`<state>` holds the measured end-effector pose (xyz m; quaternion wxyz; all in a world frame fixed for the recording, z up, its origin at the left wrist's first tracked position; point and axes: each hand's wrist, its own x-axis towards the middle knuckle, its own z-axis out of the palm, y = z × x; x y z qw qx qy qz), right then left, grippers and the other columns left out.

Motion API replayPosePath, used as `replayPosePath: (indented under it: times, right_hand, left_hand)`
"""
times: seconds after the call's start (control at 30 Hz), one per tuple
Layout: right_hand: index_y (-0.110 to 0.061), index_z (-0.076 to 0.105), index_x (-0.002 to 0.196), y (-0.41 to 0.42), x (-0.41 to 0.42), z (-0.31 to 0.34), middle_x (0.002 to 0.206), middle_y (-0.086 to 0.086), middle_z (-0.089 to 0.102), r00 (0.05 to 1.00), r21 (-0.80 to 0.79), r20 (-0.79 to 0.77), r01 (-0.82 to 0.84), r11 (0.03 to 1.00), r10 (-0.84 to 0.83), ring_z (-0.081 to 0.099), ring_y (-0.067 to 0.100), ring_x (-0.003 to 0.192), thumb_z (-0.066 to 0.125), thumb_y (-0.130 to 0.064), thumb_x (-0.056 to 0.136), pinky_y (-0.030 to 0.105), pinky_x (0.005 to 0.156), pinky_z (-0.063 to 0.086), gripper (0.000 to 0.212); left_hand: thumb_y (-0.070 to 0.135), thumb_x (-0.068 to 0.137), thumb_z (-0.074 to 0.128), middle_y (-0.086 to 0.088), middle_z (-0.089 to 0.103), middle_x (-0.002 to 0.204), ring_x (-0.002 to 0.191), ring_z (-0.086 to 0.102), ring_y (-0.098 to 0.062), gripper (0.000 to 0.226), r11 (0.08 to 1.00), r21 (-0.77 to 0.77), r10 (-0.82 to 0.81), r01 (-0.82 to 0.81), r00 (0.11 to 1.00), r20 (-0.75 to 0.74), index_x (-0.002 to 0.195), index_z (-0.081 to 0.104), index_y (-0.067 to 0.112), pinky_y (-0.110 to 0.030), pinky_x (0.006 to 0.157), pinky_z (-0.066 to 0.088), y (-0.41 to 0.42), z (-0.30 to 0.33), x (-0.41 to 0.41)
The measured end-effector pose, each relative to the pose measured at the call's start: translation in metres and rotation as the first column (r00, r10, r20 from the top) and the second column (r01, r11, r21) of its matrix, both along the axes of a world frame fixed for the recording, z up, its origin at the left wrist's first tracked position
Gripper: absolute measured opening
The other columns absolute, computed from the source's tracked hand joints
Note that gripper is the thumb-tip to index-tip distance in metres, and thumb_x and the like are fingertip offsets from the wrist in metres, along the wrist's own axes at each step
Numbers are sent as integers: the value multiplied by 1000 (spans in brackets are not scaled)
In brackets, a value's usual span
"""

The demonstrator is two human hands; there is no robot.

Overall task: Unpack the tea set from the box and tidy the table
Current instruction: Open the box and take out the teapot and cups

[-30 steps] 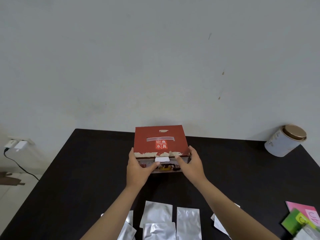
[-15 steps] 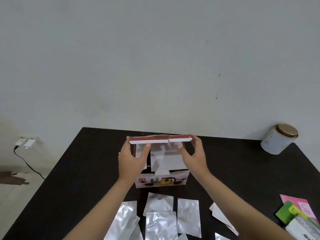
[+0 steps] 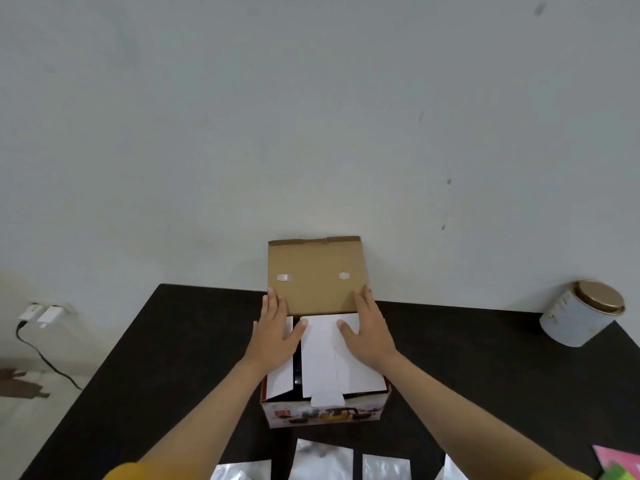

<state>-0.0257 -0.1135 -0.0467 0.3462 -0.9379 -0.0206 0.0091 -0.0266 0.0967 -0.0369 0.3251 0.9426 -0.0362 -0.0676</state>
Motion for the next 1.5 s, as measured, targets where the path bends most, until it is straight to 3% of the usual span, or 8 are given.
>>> replayPosePath:
  times: [0.2,0.4,0.73,0.93,1.1,1.33,1.43,1.5]
  right_hand:
    - [-19,33,145,14,-19,11,158,7,17,964,-318,198,-105,942,175,6,24,148,46,-37,95,63,114,7,55]
    - [-29,20,149,54,-60,14,161,1,0,968,-305,-31,-247,920,250,-12,24,148,45,-60,88,53,110,-18,73]
    - [-31,32,142,72,-74,39,161,0,6,989,-144,-36,-149,978,145,-7,23,148,54,-34,88,53,113,-13,58]
    - [-34,58,125,35,-75,100,146,-6,39,999,244,42,-34,969,24,34,14,135,62,-17,84,33,108,32,45]
    - [-17,66,115,-27,-74,132,101,-12,64,986,279,88,109,954,-138,59,-12,81,57,-5,88,4,64,45,30]
    - [-10,61,116,-92,-70,108,83,0,60,923,72,77,372,926,-377,53,11,62,54,-8,87,20,56,40,31]
    - [-16,54,123,-99,-68,84,90,1,63,897,-94,24,443,892,-442,60,22,83,55,-24,87,40,84,47,37]
    - [-19,51,127,-95,-65,62,113,5,62,870,-273,-23,468,840,-492,55,29,111,54,-36,88,55,106,29,43]
  left_hand:
    - [29,104,27,2,-21,156,140,-25,-10,57,994,-112,14,-3,995,95,152,1,11,-41,120,-1,3,-13,2]
    - [-1,99,30,1,-11,159,141,-16,-6,58,955,-296,32,2,993,110,152,9,9,-28,117,-4,7,-17,1]
    - [-5,98,29,3,-7,159,141,-13,-3,57,918,-396,56,-11,993,102,151,15,11,-30,118,-1,10,-15,-1]
    - [-2,98,33,1,-7,160,143,-12,-8,59,937,-349,44,0,992,117,152,13,10,-30,116,0,11,-14,0]
    - [-2,97,34,1,-6,160,144,-11,-9,58,932,-362,53,-11,993,108,151,15,11,-31,118,2,10,-15,0]
    - [10,101,36,4,-7,160,145,-12,-11,54,944,-331,46,-3,991,122,151,15,11,-27,114,2,8,-18,3]
    - [12,101,36,3,-6,160,146,-11,-11,54,952,-307,46,-4,990,130,151,15,11,-27,114,2,7,-18,3]
    - [12,101,36,3,-6,160,146,-11,-12,54,958,-287,44,-4,990,134,151,15,10,-26,113,2,6,-18,3]
